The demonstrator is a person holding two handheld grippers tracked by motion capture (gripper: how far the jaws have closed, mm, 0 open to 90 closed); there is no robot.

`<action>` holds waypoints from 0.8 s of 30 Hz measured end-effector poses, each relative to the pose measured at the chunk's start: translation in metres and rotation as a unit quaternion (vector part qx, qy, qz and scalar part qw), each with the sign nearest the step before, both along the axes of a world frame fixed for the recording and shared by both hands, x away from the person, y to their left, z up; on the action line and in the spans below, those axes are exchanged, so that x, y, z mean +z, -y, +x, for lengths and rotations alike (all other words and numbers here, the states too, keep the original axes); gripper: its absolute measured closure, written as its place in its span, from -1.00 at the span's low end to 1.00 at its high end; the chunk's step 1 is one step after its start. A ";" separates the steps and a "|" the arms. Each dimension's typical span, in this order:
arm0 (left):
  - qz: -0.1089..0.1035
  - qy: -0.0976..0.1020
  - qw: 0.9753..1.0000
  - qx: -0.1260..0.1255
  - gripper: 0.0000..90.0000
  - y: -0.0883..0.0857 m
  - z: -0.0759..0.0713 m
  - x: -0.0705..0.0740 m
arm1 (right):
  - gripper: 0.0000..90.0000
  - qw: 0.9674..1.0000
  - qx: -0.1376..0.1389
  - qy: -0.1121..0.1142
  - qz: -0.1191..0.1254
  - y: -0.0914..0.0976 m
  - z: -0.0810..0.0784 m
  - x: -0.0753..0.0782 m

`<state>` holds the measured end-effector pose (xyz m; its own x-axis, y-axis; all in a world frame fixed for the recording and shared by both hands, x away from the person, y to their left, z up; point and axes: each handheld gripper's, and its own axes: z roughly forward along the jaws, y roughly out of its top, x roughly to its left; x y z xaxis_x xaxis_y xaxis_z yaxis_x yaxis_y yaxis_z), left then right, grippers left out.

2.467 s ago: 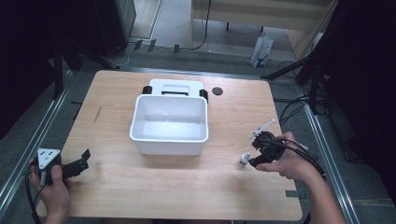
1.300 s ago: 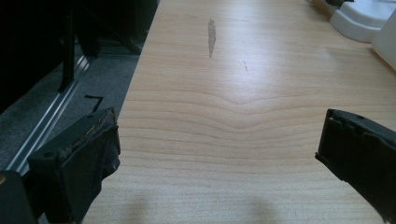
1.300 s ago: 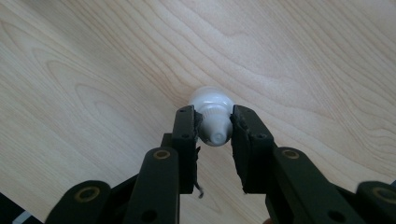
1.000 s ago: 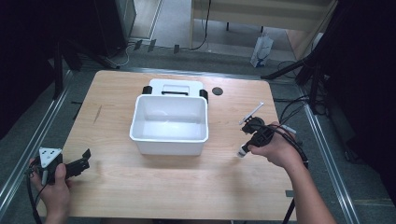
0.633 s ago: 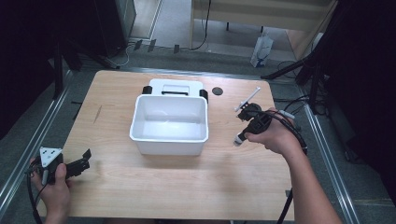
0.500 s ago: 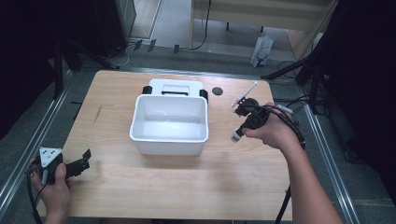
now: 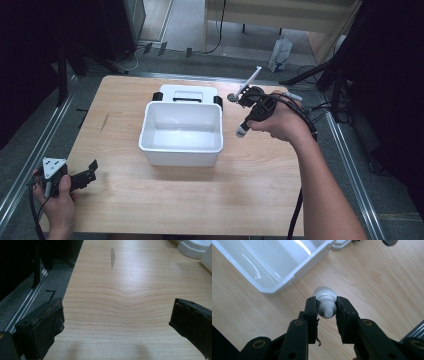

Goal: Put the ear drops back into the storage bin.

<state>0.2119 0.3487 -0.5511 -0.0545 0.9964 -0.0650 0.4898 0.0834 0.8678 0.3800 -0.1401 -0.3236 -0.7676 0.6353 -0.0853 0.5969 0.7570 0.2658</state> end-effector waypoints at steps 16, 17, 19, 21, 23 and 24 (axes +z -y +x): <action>-0.003 -0.001 1.000 -0.002 -1.00 0.000 0.000 0.000 | 0.61 0.999 0.048 0.018 0.007 -0.044 0.009 0.027; -0.003 -0.001 1.000 -0.003 -1.00 0.000 0.001 0.000 | 0.61 0.999 0.050 0.017 0.006 -0.047 0.009 0.026; -0.002 -0.004 1.000 -0.004 -1.00 0.000 0.001 0.000 | 0.61 0.998 0.058 0.016 0.006 -0.055 0.010 0.024; -0.004 -0.002 1.000 -0.002 -1.00 0.000 0.001 0.000 | 0.61 0.998 0.064 0.015 0.005 -0.059 0.011 0.020; -0.004 -0.002 1.000 -0.002 -1.00 0.000 0.001 0.000 | 0.61 0.997 0.072 0.015 0.002 -0.063 0.013 0.016; -0.004 0.000 1.000 -0.002 -1.00 0.000 0.001 0.000 | 0.61 0.997 0.072 0.015 0.002 -0.063 0.013 0.016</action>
